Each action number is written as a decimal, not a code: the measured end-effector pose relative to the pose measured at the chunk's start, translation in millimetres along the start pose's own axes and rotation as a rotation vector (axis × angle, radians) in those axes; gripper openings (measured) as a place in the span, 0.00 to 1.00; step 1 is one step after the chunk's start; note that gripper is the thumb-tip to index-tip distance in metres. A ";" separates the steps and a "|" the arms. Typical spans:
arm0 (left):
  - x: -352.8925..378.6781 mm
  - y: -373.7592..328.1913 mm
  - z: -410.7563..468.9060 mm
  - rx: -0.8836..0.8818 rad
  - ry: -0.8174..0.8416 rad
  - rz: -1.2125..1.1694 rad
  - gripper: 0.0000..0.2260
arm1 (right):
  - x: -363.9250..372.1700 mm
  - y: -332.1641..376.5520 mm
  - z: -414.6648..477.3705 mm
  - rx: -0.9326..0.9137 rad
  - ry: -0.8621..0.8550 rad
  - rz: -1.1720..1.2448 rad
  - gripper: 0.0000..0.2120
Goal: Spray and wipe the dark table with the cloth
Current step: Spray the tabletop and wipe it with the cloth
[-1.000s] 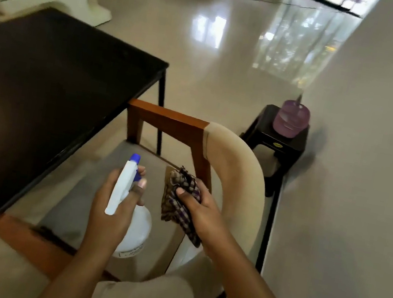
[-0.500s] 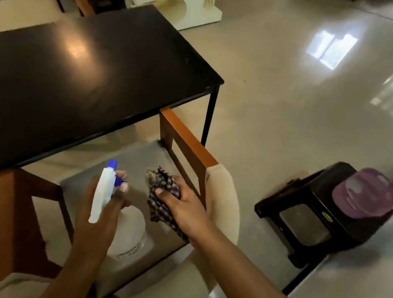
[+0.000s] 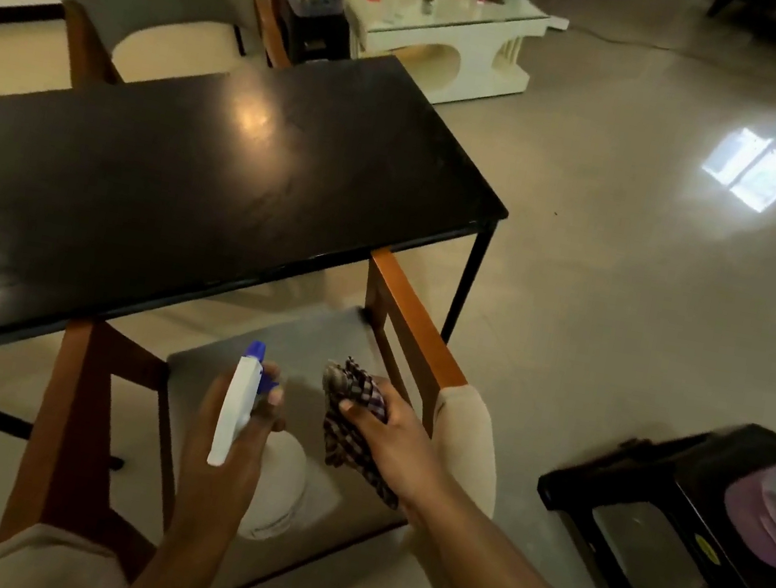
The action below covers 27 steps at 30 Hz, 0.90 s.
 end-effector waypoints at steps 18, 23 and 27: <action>171.4 -87.7 34.7 -0.089 -0.373 -0.118 0.15 | -188.2 44.2 110.7 0.043 0.402 -0.024 0.14; 217.6 -111.9 64.6 -0.104 -0.400 -0.174 0.11 | -244.1 62.0 158.0 0.017 0.309 -0.084 0.12; 245.2 -121.2 97.4 -0.155 -0.431 -0.236 0.09 | -261.3 78.0 200.1 -0.009 0.304 -0.131 0.07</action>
Point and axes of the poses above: each hand's wrist, its own z-axis towards the middle knuckle, its own x-axis out of the palm, y = z × x, the point moved 5 cm from there along z, towards the middle knuckle, and after that the axes turned 5 degrees about -x, right-handed, at the moved point
